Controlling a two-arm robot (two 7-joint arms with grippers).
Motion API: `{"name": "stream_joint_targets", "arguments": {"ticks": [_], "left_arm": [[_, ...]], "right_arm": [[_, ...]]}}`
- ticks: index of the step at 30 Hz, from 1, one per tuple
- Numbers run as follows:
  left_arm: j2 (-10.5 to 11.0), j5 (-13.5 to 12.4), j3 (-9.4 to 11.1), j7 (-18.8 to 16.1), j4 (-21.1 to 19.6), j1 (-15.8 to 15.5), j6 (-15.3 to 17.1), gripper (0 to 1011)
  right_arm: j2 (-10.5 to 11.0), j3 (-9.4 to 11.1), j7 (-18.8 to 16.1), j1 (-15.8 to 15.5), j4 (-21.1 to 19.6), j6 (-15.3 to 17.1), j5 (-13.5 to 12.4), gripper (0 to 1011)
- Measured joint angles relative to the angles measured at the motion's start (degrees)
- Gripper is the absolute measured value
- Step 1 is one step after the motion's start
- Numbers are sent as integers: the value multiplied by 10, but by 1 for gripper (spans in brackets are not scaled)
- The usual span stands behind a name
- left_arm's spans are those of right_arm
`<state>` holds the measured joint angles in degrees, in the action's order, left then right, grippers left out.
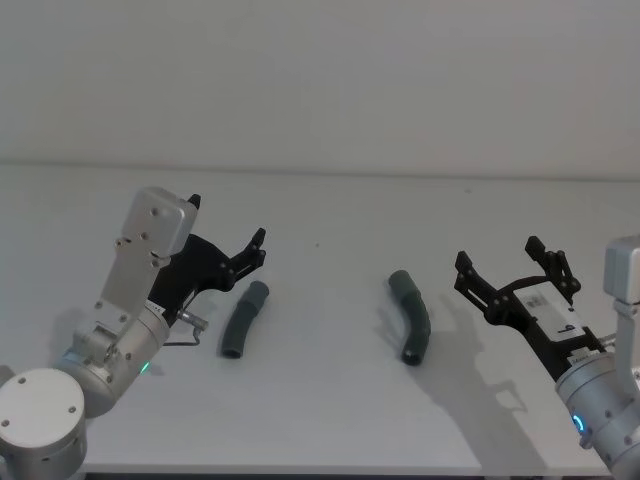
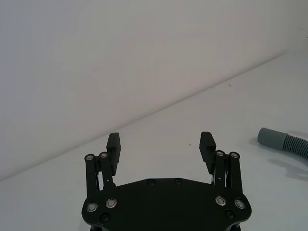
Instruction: Use both hands to pick up one end of the pipe from the table, align the ends, and insert them.
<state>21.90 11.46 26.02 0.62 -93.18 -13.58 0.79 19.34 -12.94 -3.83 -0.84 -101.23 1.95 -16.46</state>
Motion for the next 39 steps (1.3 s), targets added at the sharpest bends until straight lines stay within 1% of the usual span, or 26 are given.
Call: {"name": "stream_joint_targets", "arguments": {"ticks": [39], "left_arm": [[0, 0, 0, 0, 0, 0, 1, 1000]], "right_arm": [[0, 0, 0, 0, 0, 0, 0, 1001]]}}
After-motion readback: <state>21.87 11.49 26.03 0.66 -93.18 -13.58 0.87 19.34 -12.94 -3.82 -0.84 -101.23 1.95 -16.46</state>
